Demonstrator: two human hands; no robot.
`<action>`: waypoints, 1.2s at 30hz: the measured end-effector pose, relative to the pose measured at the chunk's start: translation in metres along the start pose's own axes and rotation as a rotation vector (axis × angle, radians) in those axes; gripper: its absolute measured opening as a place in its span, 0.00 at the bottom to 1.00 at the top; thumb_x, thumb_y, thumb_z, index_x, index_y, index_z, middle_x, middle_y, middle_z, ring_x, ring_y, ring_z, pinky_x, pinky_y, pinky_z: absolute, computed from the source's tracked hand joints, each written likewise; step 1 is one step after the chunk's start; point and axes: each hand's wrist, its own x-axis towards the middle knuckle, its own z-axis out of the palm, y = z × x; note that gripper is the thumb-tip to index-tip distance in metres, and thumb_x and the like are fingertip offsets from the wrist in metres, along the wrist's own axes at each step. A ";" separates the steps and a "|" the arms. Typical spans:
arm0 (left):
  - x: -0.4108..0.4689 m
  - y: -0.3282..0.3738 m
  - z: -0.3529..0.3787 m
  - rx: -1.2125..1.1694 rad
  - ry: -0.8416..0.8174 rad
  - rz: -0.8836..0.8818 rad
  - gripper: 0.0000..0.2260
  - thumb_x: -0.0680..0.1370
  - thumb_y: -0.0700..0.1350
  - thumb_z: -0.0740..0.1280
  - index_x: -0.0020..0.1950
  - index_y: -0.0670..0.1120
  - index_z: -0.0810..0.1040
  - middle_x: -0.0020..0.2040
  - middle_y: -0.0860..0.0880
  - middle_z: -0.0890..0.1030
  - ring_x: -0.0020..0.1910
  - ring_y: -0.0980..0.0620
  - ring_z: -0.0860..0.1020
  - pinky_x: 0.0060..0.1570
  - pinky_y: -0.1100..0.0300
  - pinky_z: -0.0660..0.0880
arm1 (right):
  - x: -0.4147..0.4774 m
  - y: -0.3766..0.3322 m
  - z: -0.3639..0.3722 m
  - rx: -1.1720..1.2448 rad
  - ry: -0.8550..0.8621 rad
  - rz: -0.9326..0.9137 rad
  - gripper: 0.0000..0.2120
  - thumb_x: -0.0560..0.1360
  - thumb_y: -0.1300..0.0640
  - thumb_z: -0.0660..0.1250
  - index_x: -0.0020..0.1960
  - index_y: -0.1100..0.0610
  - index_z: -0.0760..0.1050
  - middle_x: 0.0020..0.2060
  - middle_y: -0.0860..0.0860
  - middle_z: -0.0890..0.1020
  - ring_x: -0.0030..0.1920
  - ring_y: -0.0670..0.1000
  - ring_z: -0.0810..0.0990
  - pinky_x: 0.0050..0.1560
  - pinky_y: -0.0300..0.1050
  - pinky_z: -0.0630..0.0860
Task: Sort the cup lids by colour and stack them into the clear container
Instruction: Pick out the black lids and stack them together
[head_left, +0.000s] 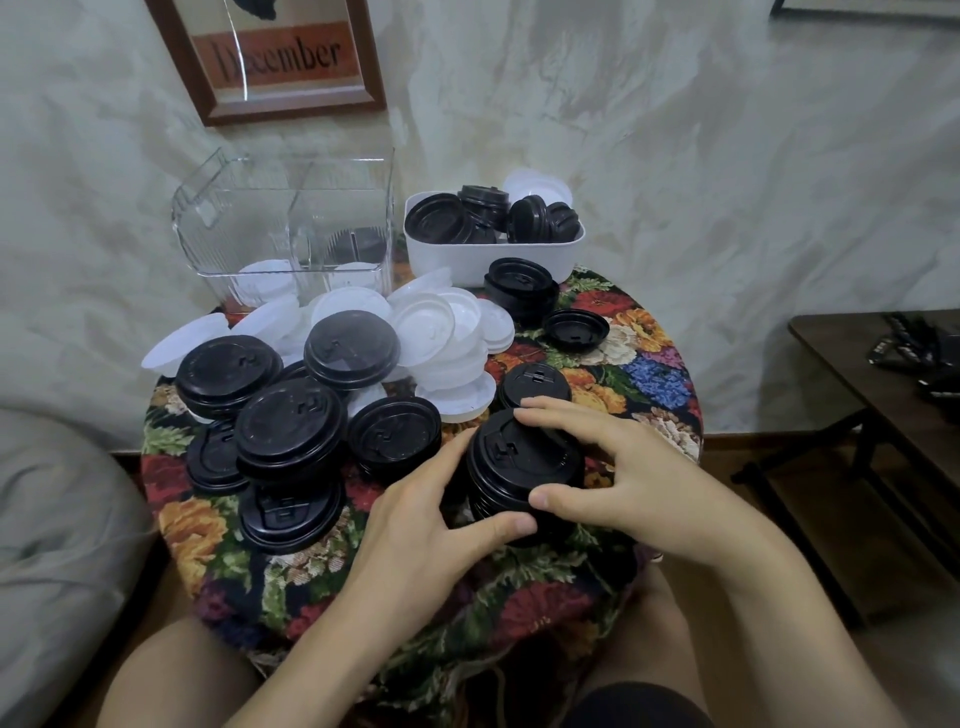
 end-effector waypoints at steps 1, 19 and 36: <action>-0.001 0.000 0.000 0.001 0.002 0.003 0.31 0.68 0.63 0.77 0.70 0.70 0.72 0.61 0.72 0.79 0.63 0.70 0.76 0.60 0.65 0.70 | -0.001 0.000 0.001 0.003 0.002 0.002 0.31 0.72 0.45 0.77 0.72 0.35 0.72 0.72 0.27 0.68 0.72 0.28 0.63 0.74 0.38 0.64; -0.002 -0.008 0.001 0.070 0.006 -0.019 0.34 0.67 0.65 0.78 0.70 0.70 0.70 0.59 0.71 0.80 0.62 0.70 0.76 0.61 0.64 0.72 | -0.002 -0.009 0.001 -0.060 -0.020 0.053 0.41 0.66 0.35 0.75 0.77 0.38 0.67 0.72 0.31 0.69 0.72 0.34 0.68 0.74 0.46 0.68; -0.006 -0.011 0.002 0.070 0.004 -0.004 0.44 0.72 0.61 0.76 0.79 0.72 0.53 0.67 0.74 0.71 0.66 0.79 0.65 0.66 0.75 0.64 | -0.019 -0.011 0.027 -0.077 0.188 0.108 0.42 0.63 0.27 0.71 0.75 0.34 0.66 0.70 0.29 0.70 0.70 0.34 0.69 0.71 0.45 0.71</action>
